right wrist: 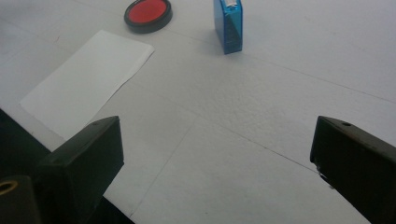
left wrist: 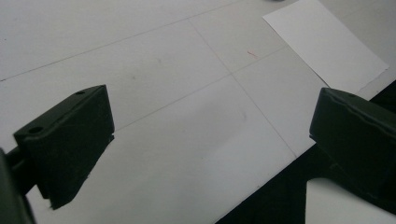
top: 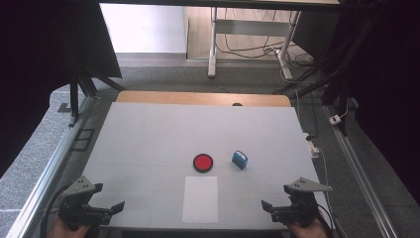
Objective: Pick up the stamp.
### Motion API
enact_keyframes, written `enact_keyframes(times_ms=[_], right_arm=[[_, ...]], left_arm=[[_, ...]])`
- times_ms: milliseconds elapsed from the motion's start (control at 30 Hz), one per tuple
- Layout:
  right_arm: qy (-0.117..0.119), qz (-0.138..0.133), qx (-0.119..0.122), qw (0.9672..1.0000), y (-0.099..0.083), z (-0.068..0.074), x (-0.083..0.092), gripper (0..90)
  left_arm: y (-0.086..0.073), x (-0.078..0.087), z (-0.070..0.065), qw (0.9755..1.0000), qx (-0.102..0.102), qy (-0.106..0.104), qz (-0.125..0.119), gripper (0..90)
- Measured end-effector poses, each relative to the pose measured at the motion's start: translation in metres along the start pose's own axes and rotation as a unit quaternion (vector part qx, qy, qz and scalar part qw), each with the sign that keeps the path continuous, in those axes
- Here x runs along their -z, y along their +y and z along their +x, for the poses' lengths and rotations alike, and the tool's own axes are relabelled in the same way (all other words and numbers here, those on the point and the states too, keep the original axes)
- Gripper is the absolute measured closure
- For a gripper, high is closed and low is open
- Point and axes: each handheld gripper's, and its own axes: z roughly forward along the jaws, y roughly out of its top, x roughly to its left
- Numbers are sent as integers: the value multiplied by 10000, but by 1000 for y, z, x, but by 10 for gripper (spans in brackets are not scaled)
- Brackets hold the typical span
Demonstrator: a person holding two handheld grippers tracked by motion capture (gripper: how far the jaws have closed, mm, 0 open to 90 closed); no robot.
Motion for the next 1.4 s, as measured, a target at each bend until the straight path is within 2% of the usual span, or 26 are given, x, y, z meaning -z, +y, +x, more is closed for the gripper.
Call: enact_keyframes(times_ms=[133,300,467,767,1100,1200,1400], right_arm=[[-188,-29,137,9997,0,4,0,32],[-127,-12,32,9999,0,2,0,19],[-108,34,49,9999,1,2,-2,0],[-233,28,111,9997,1,4,-1,0],[-187,-32,240,9995,2,7,0,0],[-145,-46,342,9993,3,8,0,0],[-36,-116,401,9991,7,10,1,0]], left_arm=[[0,-1,-1,10000,-41,-12,39,0],[0,-1,-2,9999,-110,17,97,0],[0,-2,-3,9999,-115,36,122,0],[0,-3,-3,9998,-139,-10,163,4],[1,-4,-4,9994,-250,-64,229,5],[1,-3,-4,9995,-235,-74,217,4],[1,-4,-3,9996,-166,-62,224,2]])
